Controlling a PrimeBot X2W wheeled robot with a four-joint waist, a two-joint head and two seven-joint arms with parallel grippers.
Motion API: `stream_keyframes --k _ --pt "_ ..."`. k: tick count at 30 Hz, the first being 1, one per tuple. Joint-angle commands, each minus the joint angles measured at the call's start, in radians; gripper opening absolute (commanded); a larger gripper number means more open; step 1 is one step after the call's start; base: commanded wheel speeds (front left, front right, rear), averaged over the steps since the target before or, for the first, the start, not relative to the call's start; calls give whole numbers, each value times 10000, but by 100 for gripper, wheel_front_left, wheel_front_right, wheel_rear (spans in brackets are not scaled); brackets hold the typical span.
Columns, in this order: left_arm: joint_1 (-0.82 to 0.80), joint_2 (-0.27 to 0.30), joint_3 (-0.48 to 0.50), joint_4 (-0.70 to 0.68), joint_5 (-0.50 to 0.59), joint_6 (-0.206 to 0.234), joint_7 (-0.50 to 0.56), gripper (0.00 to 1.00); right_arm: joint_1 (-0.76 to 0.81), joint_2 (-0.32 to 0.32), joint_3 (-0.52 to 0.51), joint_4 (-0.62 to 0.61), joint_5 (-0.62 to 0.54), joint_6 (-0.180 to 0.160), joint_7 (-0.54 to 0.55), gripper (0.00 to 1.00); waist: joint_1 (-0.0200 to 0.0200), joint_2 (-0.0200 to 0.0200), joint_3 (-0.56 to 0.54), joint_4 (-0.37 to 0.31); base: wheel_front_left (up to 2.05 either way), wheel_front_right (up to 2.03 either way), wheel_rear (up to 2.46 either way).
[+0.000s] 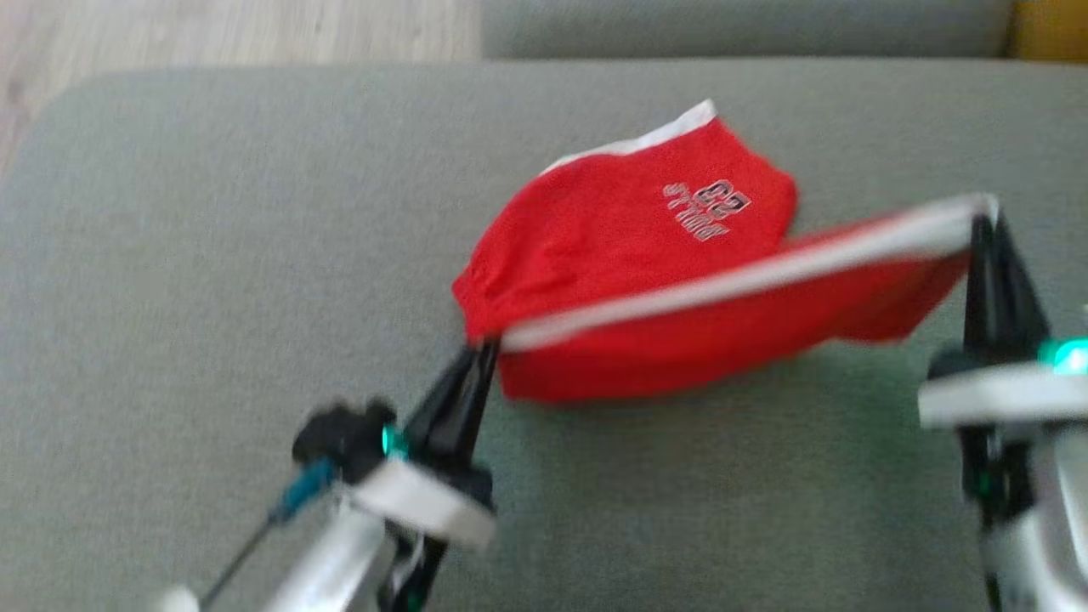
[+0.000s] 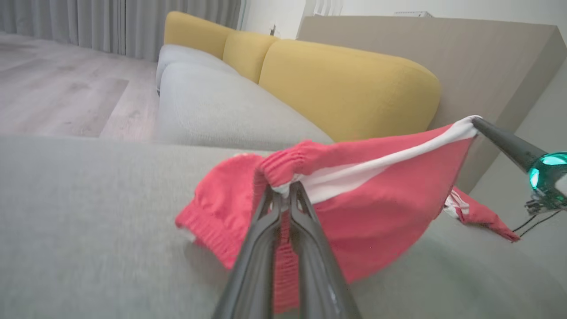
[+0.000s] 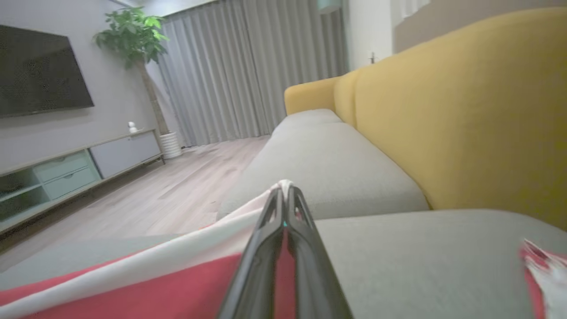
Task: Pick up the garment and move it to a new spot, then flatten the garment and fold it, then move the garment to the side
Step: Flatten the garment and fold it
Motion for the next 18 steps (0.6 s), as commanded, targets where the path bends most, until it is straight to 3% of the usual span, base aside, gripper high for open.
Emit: stream_keyframes --k 1,9,17,18 --pt "-925 -75 309 -111 -94 18 -53 0 -1103 -265 350 21 -219 -9 171 0 -3 -1 818 425 0 0 0" --pt "-3173 -459 403 933 -520 18 -53 0 -4591 -161 613 2540 -1421 -9 966 0 -3 -1 1987 962 0 0 0" --pt "-4521 -676 411 2201 -675 18 -53 0 -6943 96 630 4992 -2499 -9 407 0 -3 -1 2622 1249 0 0 0" --pt "-4621 -695 401 2318 -683 18 -53 0 -7157 123 626 5275 -2591 -9 310 10 -3 -1 2668 1276 0 0 0"
